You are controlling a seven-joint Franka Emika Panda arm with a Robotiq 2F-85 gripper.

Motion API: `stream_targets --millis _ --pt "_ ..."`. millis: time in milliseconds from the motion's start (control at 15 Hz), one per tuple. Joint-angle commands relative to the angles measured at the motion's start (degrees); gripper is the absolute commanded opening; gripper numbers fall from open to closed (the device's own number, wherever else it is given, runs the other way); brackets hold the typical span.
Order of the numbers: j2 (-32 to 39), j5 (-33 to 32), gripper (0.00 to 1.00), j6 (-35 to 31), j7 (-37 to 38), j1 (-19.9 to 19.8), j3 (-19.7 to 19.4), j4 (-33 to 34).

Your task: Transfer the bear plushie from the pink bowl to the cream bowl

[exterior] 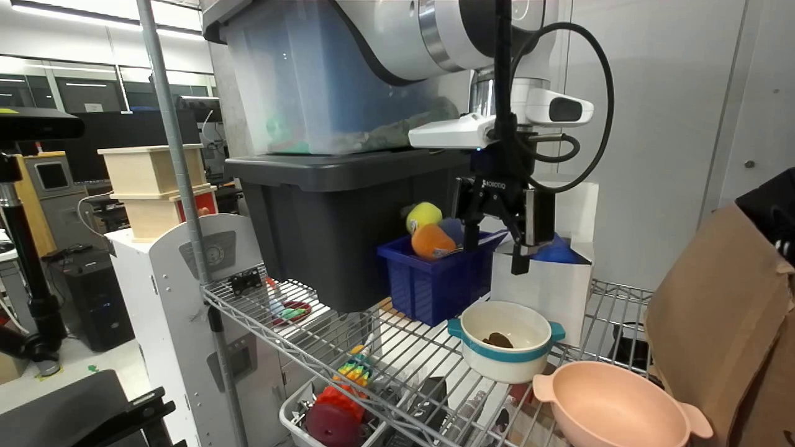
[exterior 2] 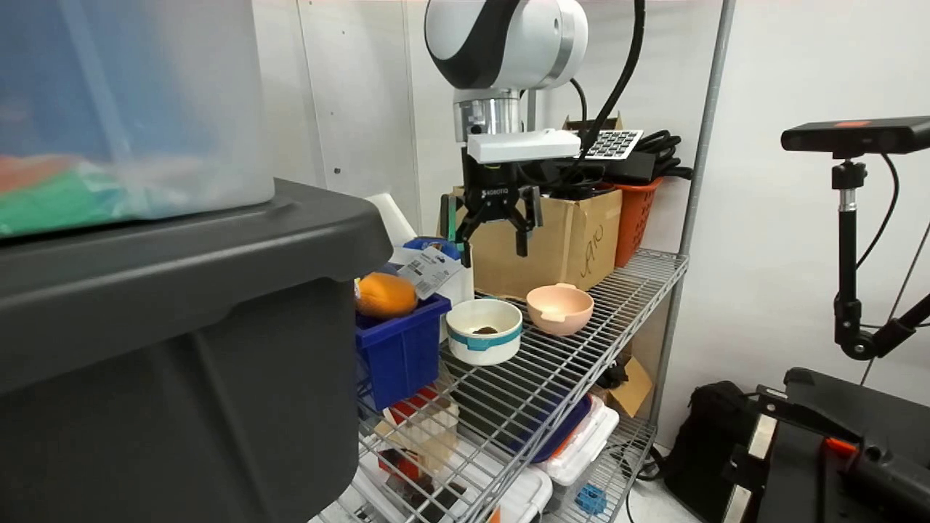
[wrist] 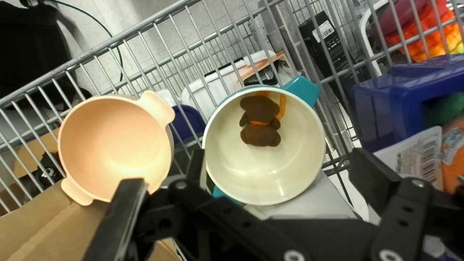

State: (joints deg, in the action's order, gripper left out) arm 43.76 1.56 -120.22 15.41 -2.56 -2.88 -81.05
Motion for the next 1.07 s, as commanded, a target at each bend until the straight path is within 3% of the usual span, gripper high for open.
stream_targets --millis 0,467,1000 --pt "-3.3 1.2 1.0 -1.1 -1.8 -0.3 -0.1 -4.0" --pt "-9.6 1.2 1.0 -2.7 -4.9 -1.4 -0.3 -12.1" --pt "-21.6 0.2 1.0 -8.8 -7.5 -0.9 -0.4 -27.9"
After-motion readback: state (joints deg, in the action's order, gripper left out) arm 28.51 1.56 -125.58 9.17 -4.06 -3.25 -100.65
